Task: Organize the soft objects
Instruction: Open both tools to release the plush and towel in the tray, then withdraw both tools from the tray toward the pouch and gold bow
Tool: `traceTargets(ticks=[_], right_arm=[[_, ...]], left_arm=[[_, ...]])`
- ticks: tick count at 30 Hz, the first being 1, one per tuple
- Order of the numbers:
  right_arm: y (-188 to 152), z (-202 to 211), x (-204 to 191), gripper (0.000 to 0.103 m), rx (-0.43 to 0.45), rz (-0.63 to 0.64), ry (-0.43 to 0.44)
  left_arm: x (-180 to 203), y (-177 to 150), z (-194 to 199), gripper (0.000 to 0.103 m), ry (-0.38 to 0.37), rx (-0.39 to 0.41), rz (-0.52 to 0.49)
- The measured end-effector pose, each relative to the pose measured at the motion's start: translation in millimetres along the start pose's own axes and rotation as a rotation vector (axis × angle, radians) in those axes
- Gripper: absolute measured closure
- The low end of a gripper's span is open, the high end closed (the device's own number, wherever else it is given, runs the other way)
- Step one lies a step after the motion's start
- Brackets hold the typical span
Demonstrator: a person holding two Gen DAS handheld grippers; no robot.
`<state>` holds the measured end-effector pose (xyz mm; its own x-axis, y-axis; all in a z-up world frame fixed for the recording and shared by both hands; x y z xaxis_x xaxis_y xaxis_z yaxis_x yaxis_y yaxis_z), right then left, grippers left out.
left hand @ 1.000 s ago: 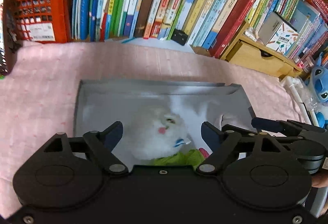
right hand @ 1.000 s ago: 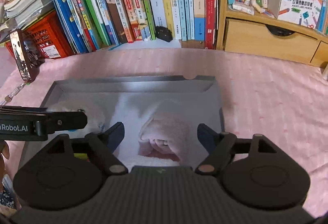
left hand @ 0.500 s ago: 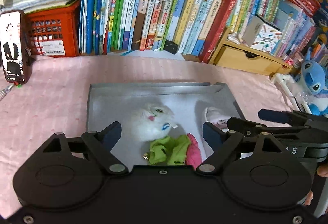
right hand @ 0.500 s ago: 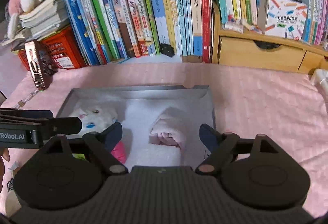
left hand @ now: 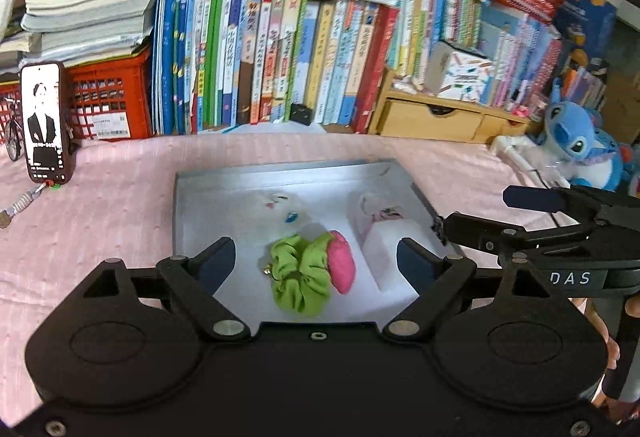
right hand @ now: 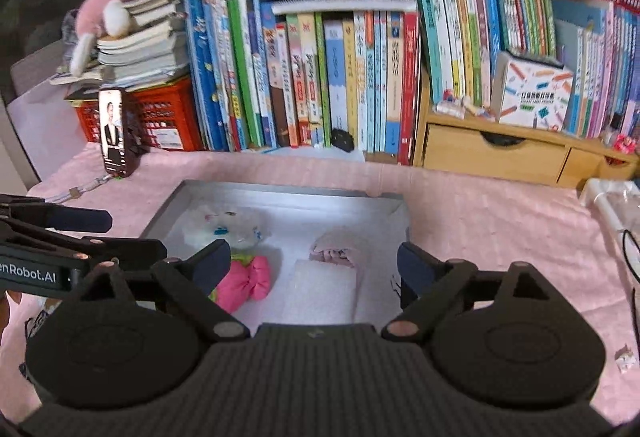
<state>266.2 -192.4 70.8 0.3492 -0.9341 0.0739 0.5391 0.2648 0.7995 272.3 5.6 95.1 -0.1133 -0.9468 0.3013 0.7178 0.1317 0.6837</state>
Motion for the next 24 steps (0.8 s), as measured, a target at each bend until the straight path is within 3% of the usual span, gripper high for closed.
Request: traceTargets(ticks=[10,24], right_arm=[[-18,58,-14,0.002,0.132,0.039,-0.001],[-65,108,-21,0.0,0.266,0.107,-0.098]], left_arm=[[4,-33,52,0.013,-0.057,0.092,-0.028],[-6,-89,96,0.01,-0.051,0.216,-0.065]])
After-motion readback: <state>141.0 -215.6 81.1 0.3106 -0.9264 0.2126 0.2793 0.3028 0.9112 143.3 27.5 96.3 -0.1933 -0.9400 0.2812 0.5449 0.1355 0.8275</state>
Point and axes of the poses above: each gripper's, at about its wrist camera, not at the fingertips, and z roughly against the way its jaws point, x to its right, y to its top, the point moved 6 cm from there along -z, roughly the way its jaws point, and after that the axes turned 9 degrees about z, right-handed, at the moved point
